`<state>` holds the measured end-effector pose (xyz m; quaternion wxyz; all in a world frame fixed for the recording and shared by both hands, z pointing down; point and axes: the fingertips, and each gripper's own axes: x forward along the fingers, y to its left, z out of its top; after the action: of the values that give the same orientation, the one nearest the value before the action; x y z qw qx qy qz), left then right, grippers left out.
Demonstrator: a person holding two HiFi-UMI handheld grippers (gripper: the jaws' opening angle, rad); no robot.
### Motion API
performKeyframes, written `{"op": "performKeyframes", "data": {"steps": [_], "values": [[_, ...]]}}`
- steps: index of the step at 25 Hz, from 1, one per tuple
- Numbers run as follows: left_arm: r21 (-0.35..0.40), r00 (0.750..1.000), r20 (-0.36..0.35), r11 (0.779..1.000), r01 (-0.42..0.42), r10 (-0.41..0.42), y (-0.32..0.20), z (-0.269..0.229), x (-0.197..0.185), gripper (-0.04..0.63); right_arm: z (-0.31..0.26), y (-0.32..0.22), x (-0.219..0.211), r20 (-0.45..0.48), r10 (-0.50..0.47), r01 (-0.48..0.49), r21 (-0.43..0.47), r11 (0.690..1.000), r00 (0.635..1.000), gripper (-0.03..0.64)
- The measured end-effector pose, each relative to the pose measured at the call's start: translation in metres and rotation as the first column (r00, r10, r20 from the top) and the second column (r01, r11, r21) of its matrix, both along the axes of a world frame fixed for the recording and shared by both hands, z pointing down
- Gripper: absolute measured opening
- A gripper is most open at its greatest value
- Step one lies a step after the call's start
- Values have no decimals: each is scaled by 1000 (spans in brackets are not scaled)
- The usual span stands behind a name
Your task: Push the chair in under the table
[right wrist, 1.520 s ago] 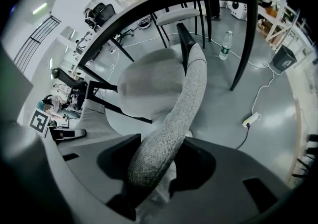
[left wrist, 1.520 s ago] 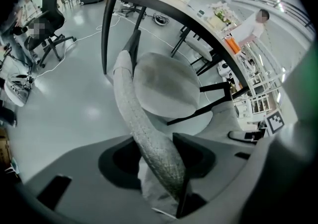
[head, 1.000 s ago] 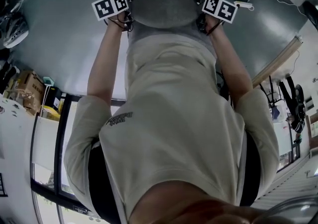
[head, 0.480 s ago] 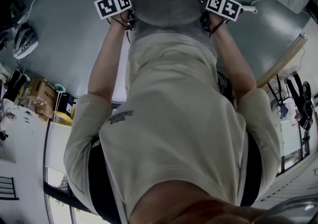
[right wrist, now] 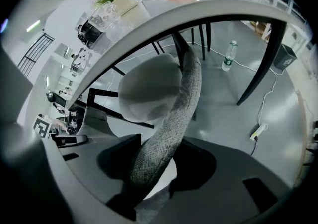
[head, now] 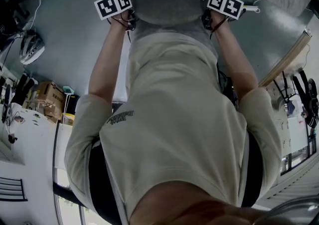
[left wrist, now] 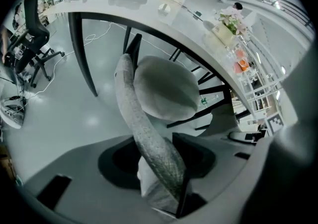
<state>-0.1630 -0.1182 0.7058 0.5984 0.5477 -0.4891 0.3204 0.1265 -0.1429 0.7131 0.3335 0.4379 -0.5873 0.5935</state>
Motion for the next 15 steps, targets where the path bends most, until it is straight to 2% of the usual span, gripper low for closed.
{"op": "performKeyframes", "data": {"steps": [15], "values": [[-8, 998, 6, 998, -65, 65, -57, -1, -11, 192, 0, -41, -10, 7, 63, -63, -1, 998, 998, 202]]}}
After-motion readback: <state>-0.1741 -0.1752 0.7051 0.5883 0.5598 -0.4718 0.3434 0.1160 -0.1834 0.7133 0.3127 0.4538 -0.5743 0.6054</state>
